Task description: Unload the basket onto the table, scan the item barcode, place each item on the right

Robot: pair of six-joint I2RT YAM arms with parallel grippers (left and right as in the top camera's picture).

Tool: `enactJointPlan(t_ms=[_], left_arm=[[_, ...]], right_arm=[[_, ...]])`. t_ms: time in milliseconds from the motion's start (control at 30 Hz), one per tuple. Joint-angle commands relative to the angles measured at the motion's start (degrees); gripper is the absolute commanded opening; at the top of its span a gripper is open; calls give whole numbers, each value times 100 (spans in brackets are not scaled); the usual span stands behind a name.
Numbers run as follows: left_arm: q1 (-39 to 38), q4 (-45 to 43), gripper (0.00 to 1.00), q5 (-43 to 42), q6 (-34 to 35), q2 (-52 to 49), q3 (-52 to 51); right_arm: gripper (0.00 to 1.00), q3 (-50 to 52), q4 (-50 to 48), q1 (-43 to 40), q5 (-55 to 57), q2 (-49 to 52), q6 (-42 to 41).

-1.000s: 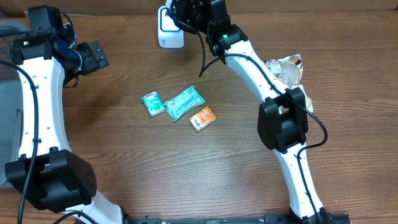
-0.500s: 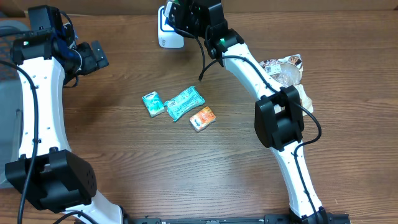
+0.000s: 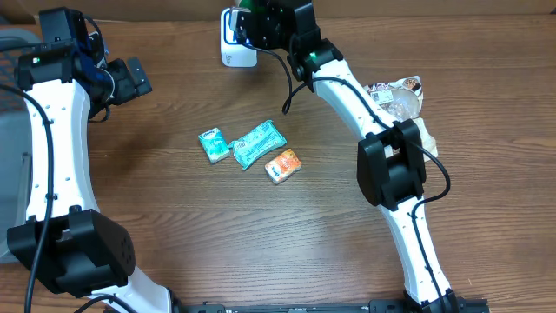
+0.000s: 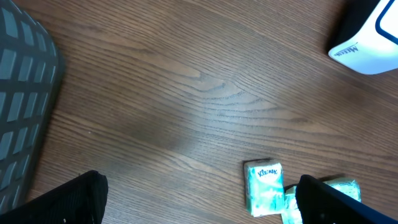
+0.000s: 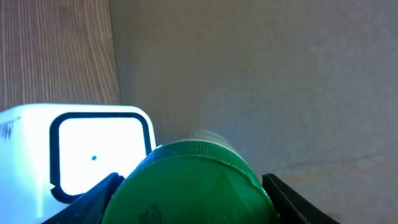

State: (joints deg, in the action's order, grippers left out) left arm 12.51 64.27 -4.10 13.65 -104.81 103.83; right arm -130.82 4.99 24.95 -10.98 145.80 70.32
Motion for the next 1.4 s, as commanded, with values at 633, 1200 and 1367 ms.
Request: enactJointPlan(t_ms=[633,1200,1367], left_arm=[[22,-4,100,-22,118,46,-20],[22,-4,100,-20,118,46,-20],[22,-4,99,-22,116,46,-20]], right_arm=[[28,-142,922,-293,-1104,-1276,-2284],[29,365,6485,-1023,-960,-2146,-4054],[28,1165,6507,-1274,-614,-2146,-4057]])
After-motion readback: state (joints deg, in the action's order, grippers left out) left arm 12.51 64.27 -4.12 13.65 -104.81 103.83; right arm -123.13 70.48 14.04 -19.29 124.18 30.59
